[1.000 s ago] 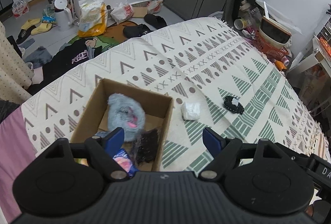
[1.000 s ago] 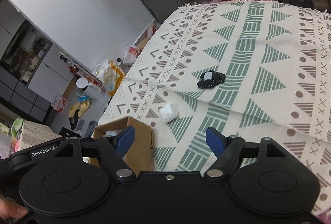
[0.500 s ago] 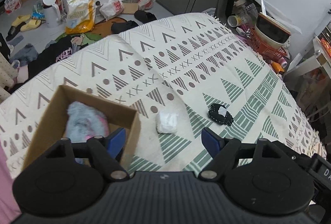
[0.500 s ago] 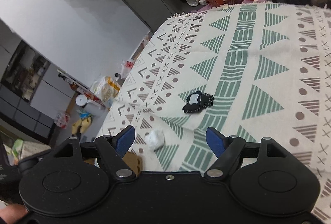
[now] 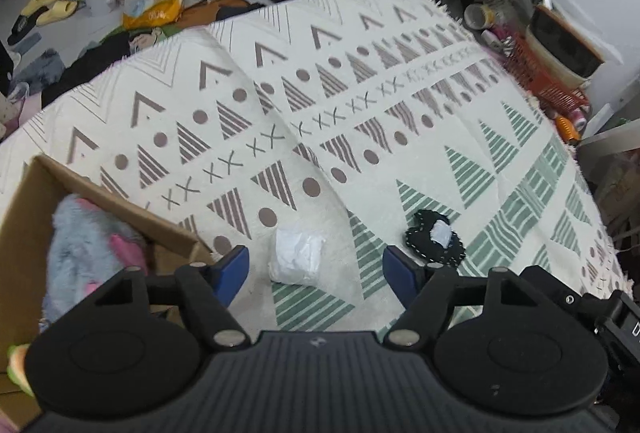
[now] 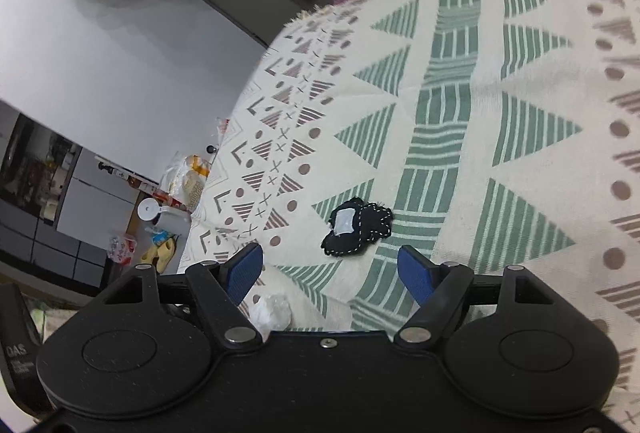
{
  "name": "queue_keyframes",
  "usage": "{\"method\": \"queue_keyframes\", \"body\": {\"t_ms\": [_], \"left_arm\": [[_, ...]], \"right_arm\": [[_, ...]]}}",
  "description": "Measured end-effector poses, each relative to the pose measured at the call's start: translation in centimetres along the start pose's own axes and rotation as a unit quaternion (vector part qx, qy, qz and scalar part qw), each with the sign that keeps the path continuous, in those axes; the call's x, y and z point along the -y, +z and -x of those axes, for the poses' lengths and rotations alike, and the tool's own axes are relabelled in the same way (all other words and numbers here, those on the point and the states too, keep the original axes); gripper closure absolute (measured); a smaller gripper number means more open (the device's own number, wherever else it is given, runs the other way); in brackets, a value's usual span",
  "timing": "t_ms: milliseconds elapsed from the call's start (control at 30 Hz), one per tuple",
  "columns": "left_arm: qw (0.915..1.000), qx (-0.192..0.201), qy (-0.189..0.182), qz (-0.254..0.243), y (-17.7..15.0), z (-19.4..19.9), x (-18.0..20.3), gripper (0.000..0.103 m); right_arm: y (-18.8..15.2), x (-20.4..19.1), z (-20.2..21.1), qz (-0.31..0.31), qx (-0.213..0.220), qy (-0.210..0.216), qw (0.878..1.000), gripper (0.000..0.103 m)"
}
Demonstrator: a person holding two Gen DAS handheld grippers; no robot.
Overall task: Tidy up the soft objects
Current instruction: 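Grasp the white bundle with the left gripper while the right grasps the black beaded pouch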
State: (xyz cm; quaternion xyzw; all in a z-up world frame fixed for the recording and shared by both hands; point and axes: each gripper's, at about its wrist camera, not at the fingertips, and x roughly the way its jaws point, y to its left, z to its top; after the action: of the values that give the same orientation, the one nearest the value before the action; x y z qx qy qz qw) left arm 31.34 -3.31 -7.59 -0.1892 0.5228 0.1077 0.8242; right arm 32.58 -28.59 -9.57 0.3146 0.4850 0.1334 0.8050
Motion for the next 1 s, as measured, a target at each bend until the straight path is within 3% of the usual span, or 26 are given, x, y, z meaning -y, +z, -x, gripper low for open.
{"method": "queue_keyframes", "body": {"t_ms": [167,433,567,767,933,1000], "left_arm": [[0.9996,-0.022,0.016,0.002,0.4,-2.7,0.2,0.032],[0.9973,-0.016,0.063,-0.033,0.7,-5.1,2.3,0.032],[0.9988,-0.02,0.042,-0.015,0.9,-5.1,2.5,0.035],[0.9969,-0.026,0.074,-0.007,0.5,-6.2,2.4,0.035],[0.9945,-0.039,0.092,-0.032,-0.3,-8.0,2.7,0.035],[0.9941,-0.045,0.095,-0.026,-0.7,-8.7,2.3,0.044]], "right_arm": [[0.3,0.8,-2.5,-0.028,-0.018,0.01,0.999,0.036],[0.8,1.9,-6.1,-0.058,-0.036,-0.015,0.998,0.04],[0.5,2.6,-7.1,-0.083,-0.045,-0.021,0.995,0.044],[0.5,2.7,-8.5,-0.096,-0.048,-0.026,0.994,0.047],[0.8,2.2,-9.4,-0.09,-0.043,-0.042,0.994,0.047],[0.9,1.9,-9.7,-0.085,-0.041,-0.055,0.994,0.052]]}}
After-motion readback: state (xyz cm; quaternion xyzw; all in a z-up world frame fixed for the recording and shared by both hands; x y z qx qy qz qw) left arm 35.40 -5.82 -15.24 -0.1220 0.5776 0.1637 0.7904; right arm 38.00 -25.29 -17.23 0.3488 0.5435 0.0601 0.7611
